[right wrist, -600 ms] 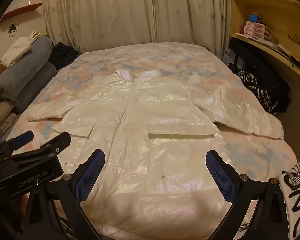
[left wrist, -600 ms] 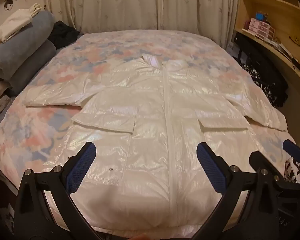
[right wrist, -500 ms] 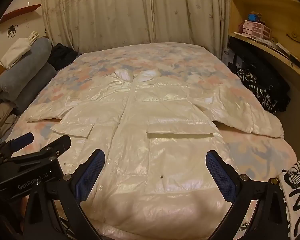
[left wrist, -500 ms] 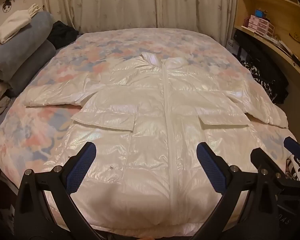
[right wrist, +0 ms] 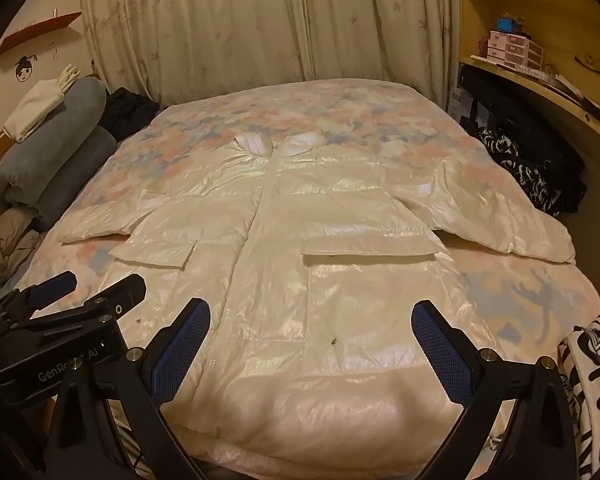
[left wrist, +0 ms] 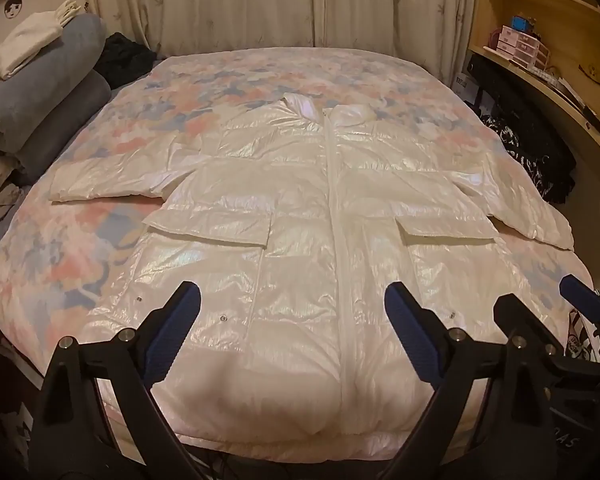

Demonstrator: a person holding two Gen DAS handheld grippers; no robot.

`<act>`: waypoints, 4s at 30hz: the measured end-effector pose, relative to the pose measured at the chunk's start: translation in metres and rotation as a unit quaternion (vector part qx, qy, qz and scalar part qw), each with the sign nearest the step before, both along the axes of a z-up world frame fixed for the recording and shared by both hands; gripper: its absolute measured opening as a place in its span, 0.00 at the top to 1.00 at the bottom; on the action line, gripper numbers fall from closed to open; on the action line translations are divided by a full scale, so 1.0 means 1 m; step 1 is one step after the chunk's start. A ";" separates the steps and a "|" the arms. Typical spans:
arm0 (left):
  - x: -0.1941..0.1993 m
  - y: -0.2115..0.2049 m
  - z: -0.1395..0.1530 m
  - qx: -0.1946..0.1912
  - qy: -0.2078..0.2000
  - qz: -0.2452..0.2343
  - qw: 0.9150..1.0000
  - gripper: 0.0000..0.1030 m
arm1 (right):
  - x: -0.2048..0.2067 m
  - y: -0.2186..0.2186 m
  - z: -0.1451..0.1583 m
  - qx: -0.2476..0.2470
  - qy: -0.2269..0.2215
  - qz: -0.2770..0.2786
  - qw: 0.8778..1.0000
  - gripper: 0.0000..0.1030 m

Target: Fold large clothes

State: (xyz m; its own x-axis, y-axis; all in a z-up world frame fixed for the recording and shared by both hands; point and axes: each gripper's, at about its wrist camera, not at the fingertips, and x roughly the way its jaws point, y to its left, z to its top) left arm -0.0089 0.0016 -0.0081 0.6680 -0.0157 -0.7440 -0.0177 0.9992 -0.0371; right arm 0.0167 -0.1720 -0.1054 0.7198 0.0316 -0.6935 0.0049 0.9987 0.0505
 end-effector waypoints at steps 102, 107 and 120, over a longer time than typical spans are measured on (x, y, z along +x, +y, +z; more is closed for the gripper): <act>0.276 -0.204 0.015 -0.083 0.006 -0.087 0.993 0.10 | 0.170 -0.288 0.120 -0.068 -0.021 -0.123 0.990 0.01; 0.301 -0.243 -0.061 -0.065 0.066 -0.108 0.990 0.11 | 0.207 -0.386 0.034 0.014 0.074 -0.204 0.976 0.01; 0.322 -0.289 -0.143 -0.079 0.147 -0.133 0.977 0.18 | 0.184 -0.545 -0.156 0.269 0.169 -0.425 0.848 0.23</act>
State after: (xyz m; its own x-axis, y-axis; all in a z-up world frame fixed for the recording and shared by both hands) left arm 0.3131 -0.2872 -0.1510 0.3824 -0.2903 -0.8772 0.2096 0.9519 -0.2236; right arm 0.2003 -0.7166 -0.2616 0.4042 -0.0213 -0.9144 0.8160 0.4601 0.3500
